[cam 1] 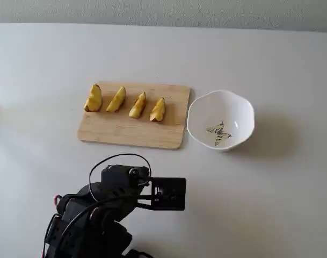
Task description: Pick up the third from the right apple slice from the cutting board and place it into the bowl
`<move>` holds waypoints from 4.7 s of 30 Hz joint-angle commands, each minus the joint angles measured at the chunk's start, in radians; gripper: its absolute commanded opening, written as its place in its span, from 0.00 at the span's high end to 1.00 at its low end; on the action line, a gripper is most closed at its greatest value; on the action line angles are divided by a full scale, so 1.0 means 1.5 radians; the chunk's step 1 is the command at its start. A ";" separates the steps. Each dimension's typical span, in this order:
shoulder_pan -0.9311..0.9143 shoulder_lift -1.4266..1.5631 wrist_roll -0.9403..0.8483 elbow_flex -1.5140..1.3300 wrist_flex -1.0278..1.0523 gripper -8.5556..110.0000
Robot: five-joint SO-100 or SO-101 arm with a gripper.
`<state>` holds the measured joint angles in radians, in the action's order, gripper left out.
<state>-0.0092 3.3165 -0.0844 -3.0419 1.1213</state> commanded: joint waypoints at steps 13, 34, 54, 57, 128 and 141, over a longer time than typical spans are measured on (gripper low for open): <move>-0.003 0.005 0.005 0.003 -0.012 0.93; -0.003 0.005 0.005 0.003 -0.012 0.93; 0.027 0.005 -0.192 0.019 -0.034 0.81; 0.127 -0.012 -0.314 0.077 -0.004 0.77; 0.299 -1.905 -0.279 2.035 0.395 0.76; 0.305 -1.928 -0.278 2.043 0.380 0.93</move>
<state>0.4372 0.4157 -0.5047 -0.0276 1.7043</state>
